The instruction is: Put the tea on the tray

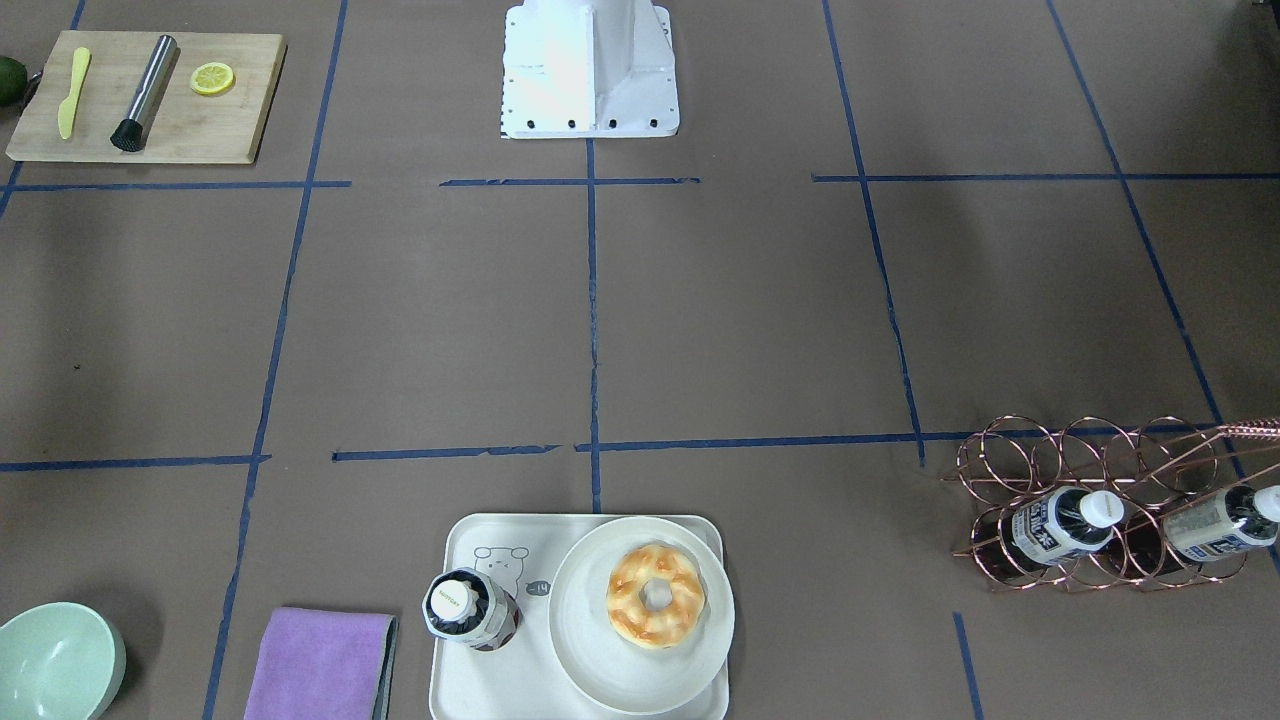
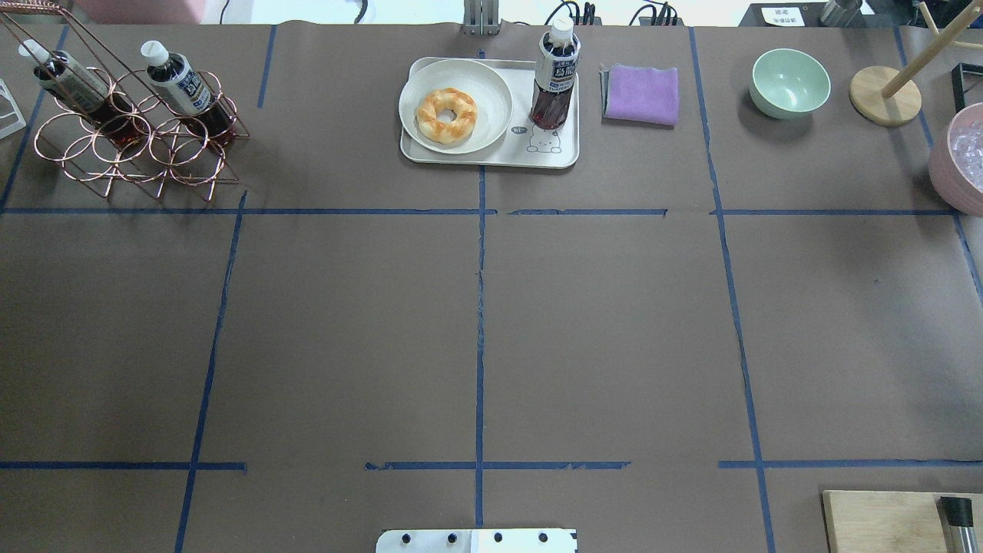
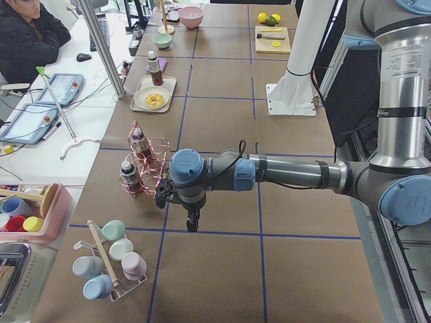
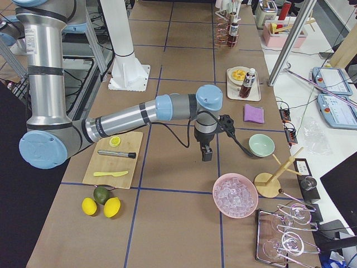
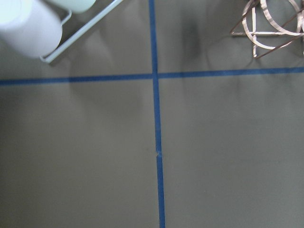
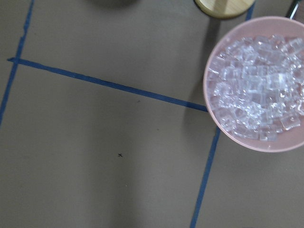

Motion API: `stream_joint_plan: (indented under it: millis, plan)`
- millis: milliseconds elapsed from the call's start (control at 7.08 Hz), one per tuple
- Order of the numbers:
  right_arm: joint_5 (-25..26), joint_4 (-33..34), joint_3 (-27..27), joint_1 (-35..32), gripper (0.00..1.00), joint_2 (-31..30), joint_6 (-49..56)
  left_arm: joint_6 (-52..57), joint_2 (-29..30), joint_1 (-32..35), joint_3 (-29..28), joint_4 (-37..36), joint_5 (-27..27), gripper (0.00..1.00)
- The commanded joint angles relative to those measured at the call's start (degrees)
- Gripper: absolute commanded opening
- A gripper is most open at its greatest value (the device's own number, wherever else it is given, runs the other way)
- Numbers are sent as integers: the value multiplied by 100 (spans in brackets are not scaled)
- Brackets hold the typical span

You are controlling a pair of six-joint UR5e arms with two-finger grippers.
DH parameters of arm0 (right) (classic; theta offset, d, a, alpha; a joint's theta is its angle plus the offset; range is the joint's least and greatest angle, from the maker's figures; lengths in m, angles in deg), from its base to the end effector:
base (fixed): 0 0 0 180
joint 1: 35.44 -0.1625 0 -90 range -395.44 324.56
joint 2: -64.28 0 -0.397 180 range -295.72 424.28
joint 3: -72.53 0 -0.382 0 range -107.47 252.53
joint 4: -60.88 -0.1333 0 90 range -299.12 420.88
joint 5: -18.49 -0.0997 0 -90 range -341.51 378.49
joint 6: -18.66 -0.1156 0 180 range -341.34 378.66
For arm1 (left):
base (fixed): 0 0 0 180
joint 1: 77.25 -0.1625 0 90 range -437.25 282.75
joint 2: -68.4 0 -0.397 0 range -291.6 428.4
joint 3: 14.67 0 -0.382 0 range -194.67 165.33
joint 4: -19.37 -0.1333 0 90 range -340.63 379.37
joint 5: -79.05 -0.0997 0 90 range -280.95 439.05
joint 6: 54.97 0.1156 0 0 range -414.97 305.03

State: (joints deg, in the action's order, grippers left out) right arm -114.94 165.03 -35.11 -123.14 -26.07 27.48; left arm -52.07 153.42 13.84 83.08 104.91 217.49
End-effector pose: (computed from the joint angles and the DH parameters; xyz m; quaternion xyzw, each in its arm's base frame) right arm 0.0351 -0.4682 0.5243 0.0464 -0.3678 -0.1001 0.9233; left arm -0.0552 -0.4435 0.6191 0.0008 0.4104 0.0084 0.9119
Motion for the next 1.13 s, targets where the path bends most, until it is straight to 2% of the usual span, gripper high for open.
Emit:
stream_joint_plan:
  millis: [0,141,424,565,989]
  plan:
    - [-16,-26,435,-71,100,-78,68,70,-30,14,-247,69,8,100]
    - [-147,-44,724,-176,100,-122,67,70,-30,14,-248,69,8,100]
    - [-357,-218,788,-483,100,-447,103,53,-12,14,-239,69,17,100]
    - [-402,-664,806,-563,100,-631,68,53,5,14,-231,69,17,100]
    - [-438,-739,885,-870,100,-668,67,44,58,5,-248,69,17,100]
